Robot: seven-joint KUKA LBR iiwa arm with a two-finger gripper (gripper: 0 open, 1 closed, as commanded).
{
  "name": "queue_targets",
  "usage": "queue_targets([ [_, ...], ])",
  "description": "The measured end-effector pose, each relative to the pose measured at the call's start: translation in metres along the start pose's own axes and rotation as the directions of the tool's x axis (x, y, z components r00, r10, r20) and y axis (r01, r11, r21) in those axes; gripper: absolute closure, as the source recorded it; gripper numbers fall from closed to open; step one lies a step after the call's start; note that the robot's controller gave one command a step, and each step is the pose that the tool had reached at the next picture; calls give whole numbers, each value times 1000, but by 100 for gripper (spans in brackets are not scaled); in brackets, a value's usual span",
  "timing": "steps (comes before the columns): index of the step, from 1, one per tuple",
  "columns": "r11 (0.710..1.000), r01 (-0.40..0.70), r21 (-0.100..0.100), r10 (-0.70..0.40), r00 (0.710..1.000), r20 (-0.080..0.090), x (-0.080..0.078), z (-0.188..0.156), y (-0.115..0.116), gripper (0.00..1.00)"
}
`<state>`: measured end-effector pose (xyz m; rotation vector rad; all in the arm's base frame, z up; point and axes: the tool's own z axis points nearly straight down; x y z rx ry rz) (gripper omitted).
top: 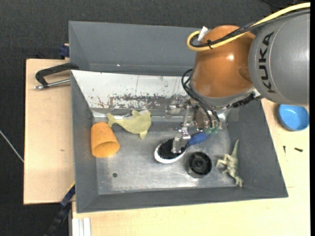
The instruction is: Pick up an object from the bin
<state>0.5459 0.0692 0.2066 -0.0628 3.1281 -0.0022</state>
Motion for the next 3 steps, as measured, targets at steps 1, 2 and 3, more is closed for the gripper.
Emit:
queue_targets([
  [1, 991, 136, -4, -136, 991, -8, -17, 137, -61, 0],
  [2, 990, 138, -3, -138, 990, 5, -21, 131, -59, 100],
  [3, 906, 424, -2, -424, 906, 1, -39, -4, -64, 100],
])
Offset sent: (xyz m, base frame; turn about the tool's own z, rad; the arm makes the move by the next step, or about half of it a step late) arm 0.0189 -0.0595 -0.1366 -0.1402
